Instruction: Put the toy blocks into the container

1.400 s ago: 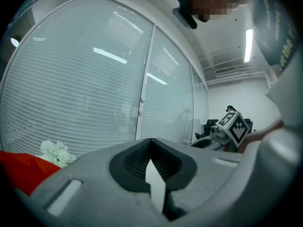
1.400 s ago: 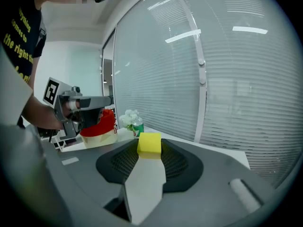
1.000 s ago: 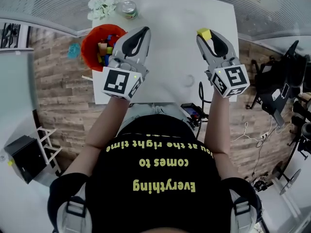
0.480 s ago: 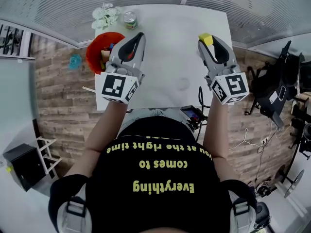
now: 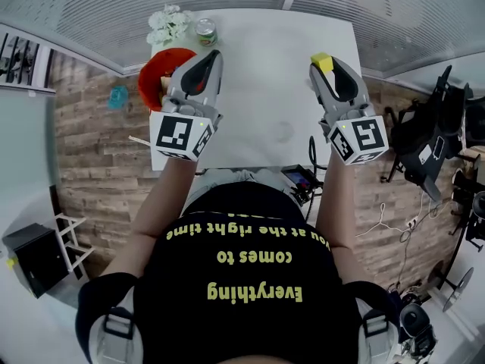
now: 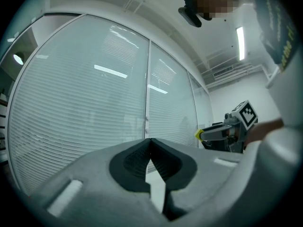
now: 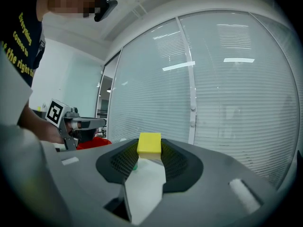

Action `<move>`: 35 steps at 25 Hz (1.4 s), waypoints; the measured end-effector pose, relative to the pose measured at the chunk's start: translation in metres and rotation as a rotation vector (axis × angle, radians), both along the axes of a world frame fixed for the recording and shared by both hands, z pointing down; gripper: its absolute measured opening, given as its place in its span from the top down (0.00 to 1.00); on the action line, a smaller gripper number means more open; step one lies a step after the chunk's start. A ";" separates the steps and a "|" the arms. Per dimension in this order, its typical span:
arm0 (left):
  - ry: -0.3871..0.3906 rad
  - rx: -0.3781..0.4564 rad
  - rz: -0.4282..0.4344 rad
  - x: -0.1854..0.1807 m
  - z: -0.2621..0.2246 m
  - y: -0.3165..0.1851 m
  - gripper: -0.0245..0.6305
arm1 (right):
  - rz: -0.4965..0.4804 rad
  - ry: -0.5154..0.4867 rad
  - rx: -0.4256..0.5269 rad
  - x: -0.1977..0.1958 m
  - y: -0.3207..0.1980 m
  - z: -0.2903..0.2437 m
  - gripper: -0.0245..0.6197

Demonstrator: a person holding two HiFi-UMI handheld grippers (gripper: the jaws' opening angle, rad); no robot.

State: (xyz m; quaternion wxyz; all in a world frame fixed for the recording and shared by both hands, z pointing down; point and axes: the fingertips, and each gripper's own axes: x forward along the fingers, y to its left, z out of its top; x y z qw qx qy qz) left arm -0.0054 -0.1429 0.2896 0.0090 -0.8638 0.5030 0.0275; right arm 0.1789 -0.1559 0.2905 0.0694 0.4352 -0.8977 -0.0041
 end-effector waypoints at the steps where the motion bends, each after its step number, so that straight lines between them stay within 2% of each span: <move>1: -0.003 0.000 -0.003 -0.001 0.000 0.001 0.97 | -0.006 0.000 0.000 -0.002 0.001 0.000 0.72; 11: -0.002 0.007 -0.092 -0.037 -0.002 0.023 0.97 | -0.124 0.003 -0.009 -0.049 0.008 0.002 0.72; 27: -0.016 -0.008 -0.379 -0.150 -0.002 0.074 0.97 | -0.423 0.001 -0.031 -0.177 0.016 0.009 0.72; 35: -0.010 -0.020 -0.490 -0.190 0.003 0.095 0.97 | -0.537 0.022 -0.045 -0.225 0.021 0.017 0.72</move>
